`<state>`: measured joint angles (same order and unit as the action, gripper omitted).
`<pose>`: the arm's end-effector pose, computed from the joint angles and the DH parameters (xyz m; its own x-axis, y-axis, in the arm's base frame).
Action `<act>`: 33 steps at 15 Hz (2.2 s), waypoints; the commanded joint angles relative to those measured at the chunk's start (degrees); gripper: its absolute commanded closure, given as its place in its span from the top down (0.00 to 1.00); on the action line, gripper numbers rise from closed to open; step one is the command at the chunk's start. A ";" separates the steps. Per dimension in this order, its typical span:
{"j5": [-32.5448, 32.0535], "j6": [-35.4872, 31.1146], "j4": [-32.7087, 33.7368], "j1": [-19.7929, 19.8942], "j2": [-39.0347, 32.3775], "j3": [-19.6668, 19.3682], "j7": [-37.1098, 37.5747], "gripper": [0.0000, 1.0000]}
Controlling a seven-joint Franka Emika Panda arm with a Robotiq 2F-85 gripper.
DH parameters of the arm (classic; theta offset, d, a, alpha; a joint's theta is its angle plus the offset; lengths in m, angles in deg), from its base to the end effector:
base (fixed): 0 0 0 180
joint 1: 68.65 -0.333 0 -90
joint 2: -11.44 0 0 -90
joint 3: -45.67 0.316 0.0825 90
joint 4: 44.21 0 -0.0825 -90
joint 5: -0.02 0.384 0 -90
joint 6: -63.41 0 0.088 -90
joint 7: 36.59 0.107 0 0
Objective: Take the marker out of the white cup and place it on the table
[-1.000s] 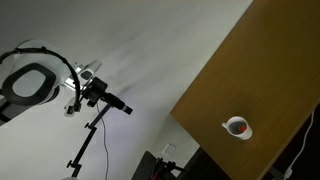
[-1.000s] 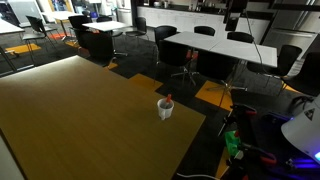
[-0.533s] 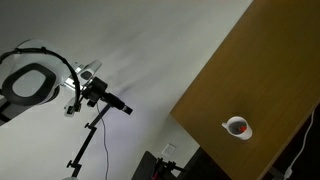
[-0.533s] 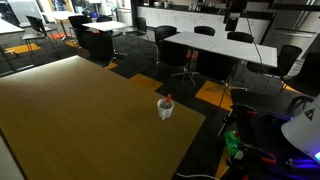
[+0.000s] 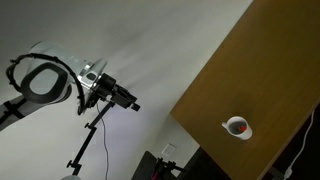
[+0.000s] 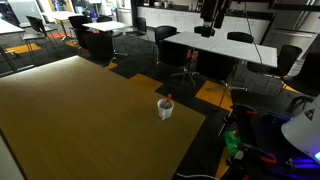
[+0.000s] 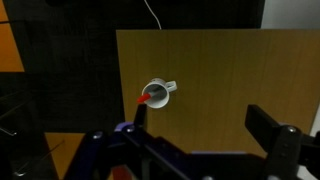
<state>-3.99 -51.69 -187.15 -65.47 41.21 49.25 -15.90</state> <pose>0.3919 -0.0004 0.4689 0.9440 -0.3241 0.0626 -0.3284 -0.9413 0.0781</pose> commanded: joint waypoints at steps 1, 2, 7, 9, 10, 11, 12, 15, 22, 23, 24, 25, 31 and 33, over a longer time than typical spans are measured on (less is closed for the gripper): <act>-4.09 -5.50 -1.22 3.66 -3.22 4.30 12.27 1.00; -5.54 -6.46 -1.43 4.47 -4.34 5.35 16.22 1.00; -8.45 -11.28 -2.71 5.41 -11.09 6.85 34.78 1.00; -9.29 -14.49 -3.45 5.04 -13.69 6.43 41.08 1.00; -9.93 -16.15 -3.78 4.87 -15.06 6.25 44.11 1.00; -11.62 -18.18 -4.22 4.95 -16.51 6.28 47.66 1.00; -13.59 -19.98 -4.54 5.00 -17.97 6.23 51.21 1.00; -21.07 -23.32 -4.69 4.63 -22.22 5.19 60.01 1.00; -20.25 -22.07 -4.50 2.57 -22.66 3.40 58.63 1.00; -21.98 -21.98 -4.09 2.97 -23.05 3.50 62.39 1.00; -23.93 -22.13 -3.82 3.19 -23.54 3.38 65.15 1.00; -24.47 -22.23 -3.38 3.14 -24.51 3.07 66.99 1.00; -30.06 -24.08 -0.09 1.94 -30.79 1.80 88.01 1.00; -31.70 -24.75 1.37 0.69 -33.64 0.87 94.34 1.00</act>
<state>-32.99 -74.93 -188.79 -62.48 12.30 51.97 69.24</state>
